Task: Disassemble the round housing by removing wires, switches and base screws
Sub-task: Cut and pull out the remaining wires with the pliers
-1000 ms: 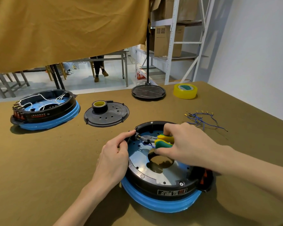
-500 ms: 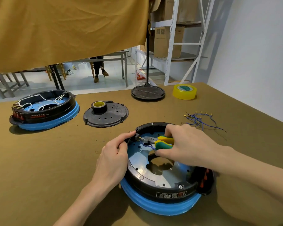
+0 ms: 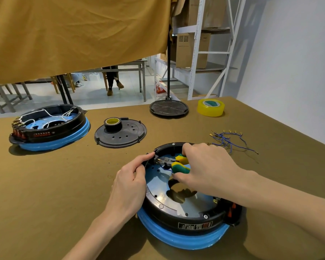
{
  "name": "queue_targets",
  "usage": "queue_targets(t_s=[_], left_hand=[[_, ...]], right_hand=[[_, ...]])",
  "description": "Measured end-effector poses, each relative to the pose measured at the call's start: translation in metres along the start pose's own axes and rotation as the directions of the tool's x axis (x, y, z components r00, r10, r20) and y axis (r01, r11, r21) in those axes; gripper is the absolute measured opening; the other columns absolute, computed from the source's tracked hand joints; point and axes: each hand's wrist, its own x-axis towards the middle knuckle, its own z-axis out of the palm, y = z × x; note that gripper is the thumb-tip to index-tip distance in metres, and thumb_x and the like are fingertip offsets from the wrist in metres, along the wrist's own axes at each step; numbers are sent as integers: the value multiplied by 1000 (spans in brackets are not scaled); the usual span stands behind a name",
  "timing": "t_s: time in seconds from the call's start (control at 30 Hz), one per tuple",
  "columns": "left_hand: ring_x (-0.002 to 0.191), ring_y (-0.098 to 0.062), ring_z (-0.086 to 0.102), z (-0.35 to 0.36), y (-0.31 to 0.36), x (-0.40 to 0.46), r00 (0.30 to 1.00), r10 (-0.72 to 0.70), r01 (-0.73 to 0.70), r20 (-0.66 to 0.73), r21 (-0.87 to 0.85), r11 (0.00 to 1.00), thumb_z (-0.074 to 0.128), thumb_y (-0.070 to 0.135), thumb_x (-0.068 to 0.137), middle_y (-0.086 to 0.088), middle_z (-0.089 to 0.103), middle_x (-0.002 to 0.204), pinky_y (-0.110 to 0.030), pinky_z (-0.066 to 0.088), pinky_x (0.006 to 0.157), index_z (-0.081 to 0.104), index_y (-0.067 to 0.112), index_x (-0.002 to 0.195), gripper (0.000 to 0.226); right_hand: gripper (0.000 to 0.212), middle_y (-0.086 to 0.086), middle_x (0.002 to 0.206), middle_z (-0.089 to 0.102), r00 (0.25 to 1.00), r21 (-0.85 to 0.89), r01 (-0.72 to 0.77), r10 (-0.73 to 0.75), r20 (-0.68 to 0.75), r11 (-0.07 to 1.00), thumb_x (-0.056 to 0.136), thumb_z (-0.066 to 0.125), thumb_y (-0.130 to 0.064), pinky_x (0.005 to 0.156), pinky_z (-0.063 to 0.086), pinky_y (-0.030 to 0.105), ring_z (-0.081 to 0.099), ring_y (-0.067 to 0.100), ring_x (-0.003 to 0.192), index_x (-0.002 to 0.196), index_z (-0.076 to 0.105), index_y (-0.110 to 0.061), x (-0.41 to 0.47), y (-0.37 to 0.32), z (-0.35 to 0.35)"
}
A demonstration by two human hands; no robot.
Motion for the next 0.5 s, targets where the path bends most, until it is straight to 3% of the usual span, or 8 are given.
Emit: queue_targets(t_s=[0.2,0.37,0.4,0.5], left_hand=[[128,0,52,-1,0,-1,1000,2,-2,-3,25,1000,36,18,109,18,62,136,-33,46,107,61,43,135,44],[123,3,53,-1,0,0,1000,-16,17,-7,41,999,36,19,109,20,62,135,-32,48,101,60,46,134,44],[118,7,53,-1,1,0,1000,-18,18,-9,48,999,36,19,109,21,62,134,-29,48,97,60,47,133,44],[111,10,54,-1,1,0,1000,-22,23,-14,89,996,36,21,109,22,64,129,-31,50,96,60,50,132,45]], right_hand=[[49,-9,69,34,1000,-17,8,-8,27,1000,87,56,-69,50,24,30,47,24,71,98,37,-25,0,-2,-4],[52,-3,83,42,994,-161,79,-90,-59,984,93,52,-63,53,29,32,46,24,71,122,39,-22,-8,-8,5],[50,-4,82,42,996,-149,76,-81,-30,986,93,52,-63,55,31,32,47,24,71,120,40,-22,-8,-7,4],[46,-5,79,51,983,172,-91,60,174,981,85,62,-66,55,36,33,55,22,73,98,46,-25,1,5,-9]])
